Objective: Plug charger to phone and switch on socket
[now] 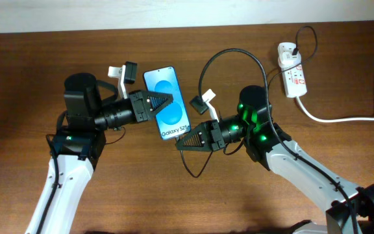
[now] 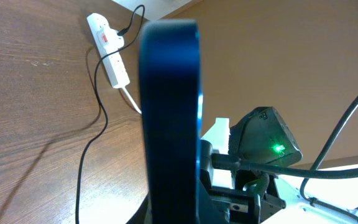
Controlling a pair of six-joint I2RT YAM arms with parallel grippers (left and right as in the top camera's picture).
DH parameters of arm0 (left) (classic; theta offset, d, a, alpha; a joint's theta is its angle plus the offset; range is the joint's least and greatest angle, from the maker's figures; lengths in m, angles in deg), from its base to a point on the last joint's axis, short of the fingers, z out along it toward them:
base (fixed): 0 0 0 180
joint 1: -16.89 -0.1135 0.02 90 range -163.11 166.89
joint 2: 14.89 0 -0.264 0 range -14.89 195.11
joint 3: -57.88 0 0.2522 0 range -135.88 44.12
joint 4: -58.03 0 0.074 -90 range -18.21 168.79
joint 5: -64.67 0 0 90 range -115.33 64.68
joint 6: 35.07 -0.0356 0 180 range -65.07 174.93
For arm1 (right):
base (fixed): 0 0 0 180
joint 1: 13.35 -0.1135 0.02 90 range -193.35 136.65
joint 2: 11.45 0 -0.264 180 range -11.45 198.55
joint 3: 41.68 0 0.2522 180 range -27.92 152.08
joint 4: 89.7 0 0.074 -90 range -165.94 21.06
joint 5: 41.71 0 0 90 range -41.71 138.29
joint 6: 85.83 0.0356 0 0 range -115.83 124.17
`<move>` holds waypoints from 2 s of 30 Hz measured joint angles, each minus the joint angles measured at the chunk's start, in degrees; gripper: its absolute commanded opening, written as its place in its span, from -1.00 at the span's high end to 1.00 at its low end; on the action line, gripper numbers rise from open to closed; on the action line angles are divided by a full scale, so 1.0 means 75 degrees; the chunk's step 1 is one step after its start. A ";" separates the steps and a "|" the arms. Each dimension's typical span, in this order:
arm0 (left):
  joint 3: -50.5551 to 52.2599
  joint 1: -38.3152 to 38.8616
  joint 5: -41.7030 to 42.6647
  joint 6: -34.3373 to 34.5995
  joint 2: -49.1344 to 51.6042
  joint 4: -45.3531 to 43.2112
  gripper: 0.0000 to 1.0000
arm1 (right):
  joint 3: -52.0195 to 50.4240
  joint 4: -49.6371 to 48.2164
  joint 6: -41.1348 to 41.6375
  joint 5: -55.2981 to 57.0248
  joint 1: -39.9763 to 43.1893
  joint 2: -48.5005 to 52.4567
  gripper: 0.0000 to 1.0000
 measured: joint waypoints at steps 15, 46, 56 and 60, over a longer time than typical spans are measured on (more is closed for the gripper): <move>-0.0029 0.0079 -0.0198 0.0000 -0.0009 0.0210 1.00 | 0.0000 0.0006 0.0009 -0.0017 0.0003 0.0009 0.92; 0.0125 0.0023 -0.0289 -0.0154 -0.0026 0.0358 1.00 | 0.0233 0.1533 -0.0504 0.0032 -0.0012 0.0012 0.59; 0.0300 -0.0519 0.0466 -0.0233 -0.0006 0.0271 1.00 | 0.0449 0.1708 -0.0490 0.0154 -0.0003 0.0012 0.28; 0.0431 -0.0729 0.0886 -0.0073 0.0017 -0.0545 1.00 | 0.0702 0.2136 -0.0740 0.0358 0.0003 -0.0009 0.21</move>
